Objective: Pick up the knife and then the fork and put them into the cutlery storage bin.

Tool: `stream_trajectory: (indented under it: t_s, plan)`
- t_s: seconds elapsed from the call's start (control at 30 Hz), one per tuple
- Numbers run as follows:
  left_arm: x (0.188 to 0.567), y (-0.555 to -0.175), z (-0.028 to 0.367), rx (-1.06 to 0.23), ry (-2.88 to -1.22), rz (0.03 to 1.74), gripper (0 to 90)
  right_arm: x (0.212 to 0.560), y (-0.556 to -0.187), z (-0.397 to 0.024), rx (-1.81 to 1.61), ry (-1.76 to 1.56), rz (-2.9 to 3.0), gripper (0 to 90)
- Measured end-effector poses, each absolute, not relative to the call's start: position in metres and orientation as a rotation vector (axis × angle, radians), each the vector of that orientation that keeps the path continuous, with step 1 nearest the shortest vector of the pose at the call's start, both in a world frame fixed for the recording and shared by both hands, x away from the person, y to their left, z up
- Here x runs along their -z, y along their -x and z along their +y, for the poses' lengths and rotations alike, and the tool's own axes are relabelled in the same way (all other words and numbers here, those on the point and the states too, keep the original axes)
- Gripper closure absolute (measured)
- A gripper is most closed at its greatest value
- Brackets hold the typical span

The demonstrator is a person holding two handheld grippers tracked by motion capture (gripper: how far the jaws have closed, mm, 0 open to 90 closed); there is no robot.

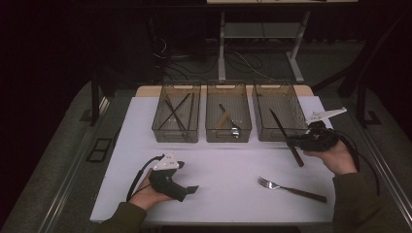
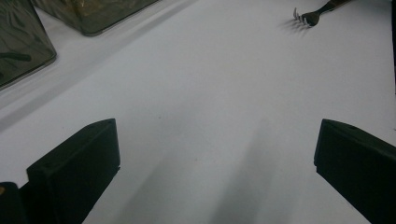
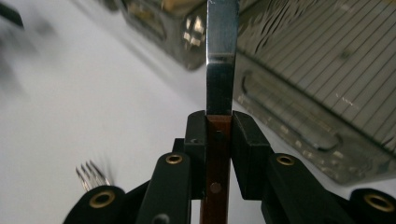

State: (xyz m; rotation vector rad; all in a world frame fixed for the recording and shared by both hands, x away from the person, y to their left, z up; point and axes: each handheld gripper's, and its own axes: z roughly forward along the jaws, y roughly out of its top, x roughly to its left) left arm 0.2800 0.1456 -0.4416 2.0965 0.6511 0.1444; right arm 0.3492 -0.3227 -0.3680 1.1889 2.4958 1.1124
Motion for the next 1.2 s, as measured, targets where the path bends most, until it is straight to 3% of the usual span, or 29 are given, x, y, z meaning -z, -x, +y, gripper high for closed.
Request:
stream_trajectory:
  t_s: [0.6,0.97,1.2]
  plan:
    - [0.441,-0.281,0.151,-0.175,-2.098,0.651,0.0,0.349,-0.368,-0.346,-1.456,-1.238,2.013,77.3]
    - [0.441,-0.281,0.154,-0.213,-2.096,0.628,0.0,0.33,-0.403,-0.34,-1.381,-1.238,1.903,77.3]
    - [0.444,-0.282,0.156,-0.209,-2.072,0.633,0.0,0.352,-0.432,-0.339,-1.23,-1.293,1.968,77.3]
